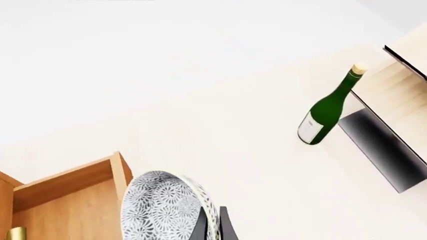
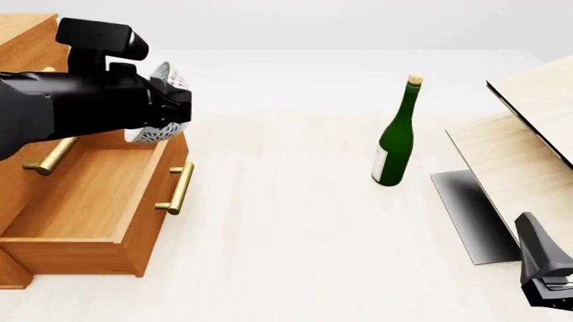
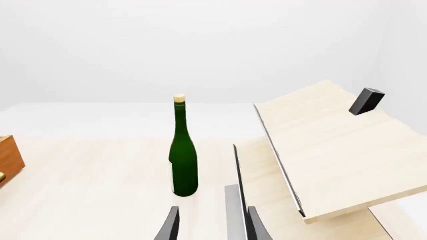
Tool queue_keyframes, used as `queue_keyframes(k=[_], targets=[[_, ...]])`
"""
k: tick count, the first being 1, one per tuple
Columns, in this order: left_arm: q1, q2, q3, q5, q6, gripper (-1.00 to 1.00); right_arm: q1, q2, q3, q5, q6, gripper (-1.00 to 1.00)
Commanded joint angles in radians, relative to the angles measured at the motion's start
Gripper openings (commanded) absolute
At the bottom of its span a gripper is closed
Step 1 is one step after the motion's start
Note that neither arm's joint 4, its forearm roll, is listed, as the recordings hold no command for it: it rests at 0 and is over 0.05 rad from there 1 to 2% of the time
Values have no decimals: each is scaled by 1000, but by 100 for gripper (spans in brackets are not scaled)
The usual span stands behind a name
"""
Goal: Put the bowl in the bottom drawer of the cabinet.
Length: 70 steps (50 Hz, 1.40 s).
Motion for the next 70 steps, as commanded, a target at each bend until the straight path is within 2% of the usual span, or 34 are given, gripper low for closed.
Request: queue_keyframes(k=[1, 6, 15, 19, 23, 33, 44, 51, 70], targets=[[35, -74, 8, 58, 36, -100, 0, 0, 0, 0, 0, 100], [76, -108, 53, 48, 28, -100, 0, 0, 0, 0, 0, 100], [108, -157, 62, 80, 39, -100, 0, 0, 0, 0, 0, 100], [112, -194, 107, 61, 14, -100, 0, 0, 0, 0, 0, 100], [152, -242, 164, 53, 2, -100, 0, 0, 0, 0, 0, 100], [206, -261, 216, 39, -15, -100, 0, 0, 0, 0, 0, 100], [217, -211, 195, 40, -1, -100, 0, 0, 0, 0, 0, 100], [247, -175, 173, 51, 42, -100, 0, 0, 0, 0, 0, 100], [237, -99, 198, 8, 36, -100, 0, 0, 0, 0, 0, 100]])
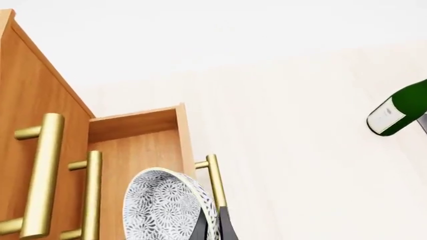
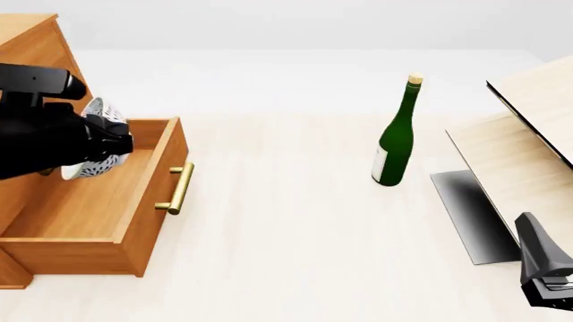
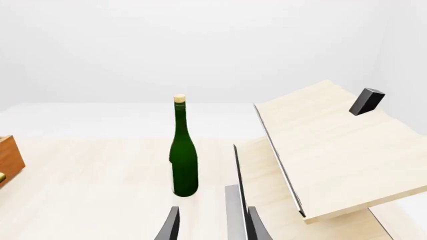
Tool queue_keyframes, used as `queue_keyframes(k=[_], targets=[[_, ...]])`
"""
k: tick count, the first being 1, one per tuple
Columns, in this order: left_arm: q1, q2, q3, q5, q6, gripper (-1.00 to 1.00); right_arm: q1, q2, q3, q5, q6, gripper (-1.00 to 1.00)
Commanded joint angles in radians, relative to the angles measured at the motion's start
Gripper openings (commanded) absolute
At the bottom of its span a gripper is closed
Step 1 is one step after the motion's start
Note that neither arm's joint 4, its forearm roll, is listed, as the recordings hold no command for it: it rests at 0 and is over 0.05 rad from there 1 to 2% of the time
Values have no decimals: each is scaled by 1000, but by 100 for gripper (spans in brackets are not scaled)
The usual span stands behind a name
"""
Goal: Put the bowl in the bottom drawer of the cabinet.
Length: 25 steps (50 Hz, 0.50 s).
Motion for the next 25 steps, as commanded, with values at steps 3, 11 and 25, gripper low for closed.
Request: queue_keyframes(k=[3, 11, 25], targets=[[3, 48, 5, -24, 2, -100, 0, 0, 0, 0, 0, 100], [5, 71, 23, -48, -10, -100, 0, 0, 0, 0, 0, 100], [26, 77, 35, -57, -13, -100, 0, 0, 0, 0, 0, 100]])
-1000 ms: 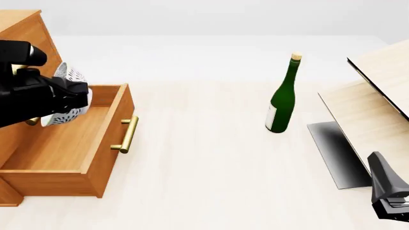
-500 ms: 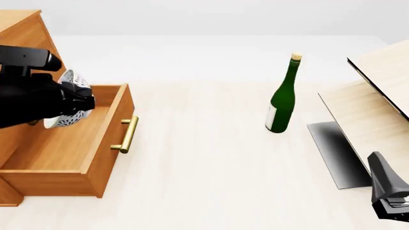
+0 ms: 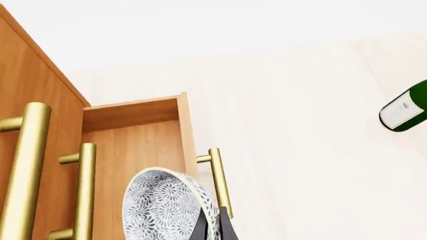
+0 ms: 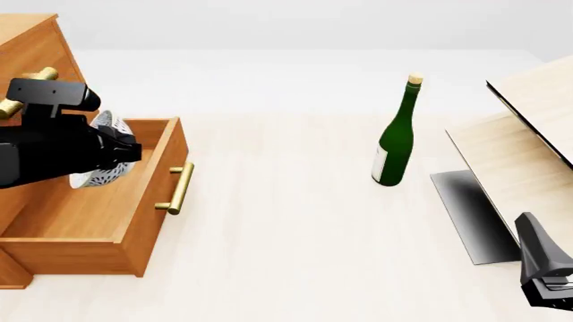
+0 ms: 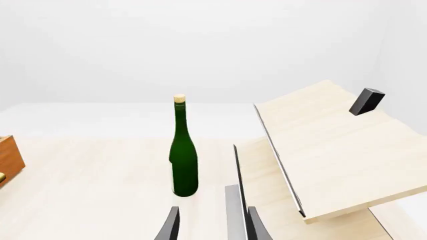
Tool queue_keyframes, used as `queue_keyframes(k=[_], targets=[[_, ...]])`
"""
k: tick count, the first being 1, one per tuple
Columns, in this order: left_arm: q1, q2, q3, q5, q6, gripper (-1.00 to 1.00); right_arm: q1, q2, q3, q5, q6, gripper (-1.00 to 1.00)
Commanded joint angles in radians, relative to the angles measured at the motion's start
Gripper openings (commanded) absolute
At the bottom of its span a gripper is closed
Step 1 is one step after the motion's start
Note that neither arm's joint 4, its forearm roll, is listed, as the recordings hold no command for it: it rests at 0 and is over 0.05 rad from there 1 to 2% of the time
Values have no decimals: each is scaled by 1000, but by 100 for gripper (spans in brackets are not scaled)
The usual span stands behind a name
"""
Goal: Put the bowl in the bottom drawer of the cabinet.
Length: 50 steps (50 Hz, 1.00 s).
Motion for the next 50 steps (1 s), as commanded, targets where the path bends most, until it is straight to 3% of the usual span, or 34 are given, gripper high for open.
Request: queue_keyframes(k=[1, 17, 29, 50], targets=[[16, 12, 12, -22, -4, -100, 0, 0, 0, 0, 0, 100], [42, 42, 32, -56, -23, -100, 0, 0, 0, 0, 0, 100], [111, 53, 38, -66, 35, -100, 0, 0, 0, 0, 0, 100], [100, 102, 40, -98, 31, -100, 0, 0, 0, 0, 0, 100]])
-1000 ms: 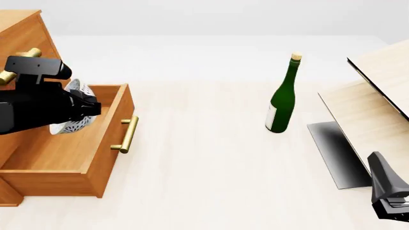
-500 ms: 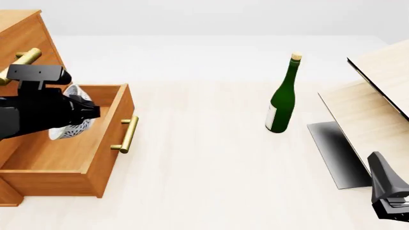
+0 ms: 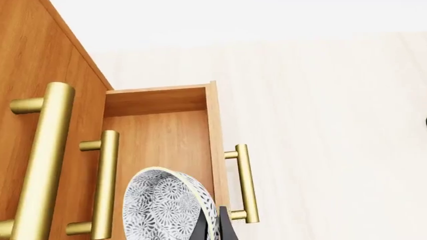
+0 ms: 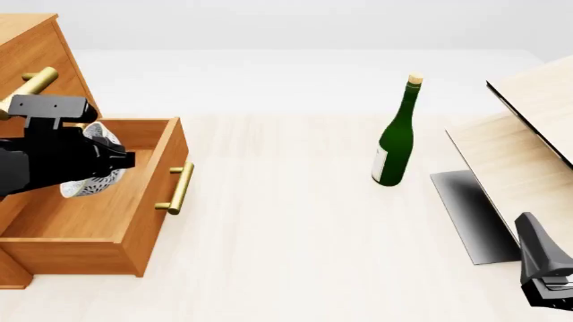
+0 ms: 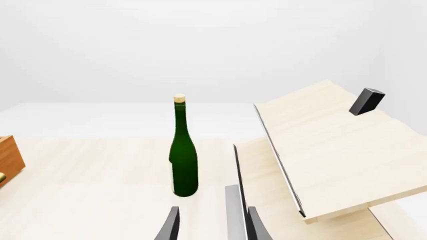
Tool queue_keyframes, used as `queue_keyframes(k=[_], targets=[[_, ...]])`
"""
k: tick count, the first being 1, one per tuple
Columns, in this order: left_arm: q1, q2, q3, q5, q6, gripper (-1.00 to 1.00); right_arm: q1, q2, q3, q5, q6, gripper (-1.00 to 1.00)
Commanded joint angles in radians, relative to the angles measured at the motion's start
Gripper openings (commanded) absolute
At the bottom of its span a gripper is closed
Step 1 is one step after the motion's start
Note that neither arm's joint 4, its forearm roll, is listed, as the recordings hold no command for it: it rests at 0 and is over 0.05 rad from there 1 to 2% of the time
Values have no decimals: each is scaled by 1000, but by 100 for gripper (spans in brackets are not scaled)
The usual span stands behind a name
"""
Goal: Put the bowl in the bottom drawer of the cabinet.
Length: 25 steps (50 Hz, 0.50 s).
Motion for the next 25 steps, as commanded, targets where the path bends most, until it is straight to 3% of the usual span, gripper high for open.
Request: queue_keyframes(k=[1, 25], targets=[[1, 21, -3, -17, 6, -100, 0, 0, 0, 0, 0, 100], [17, 59, 9, -46, 18, -100, 0, 0, 0, 0, 0, 100]])
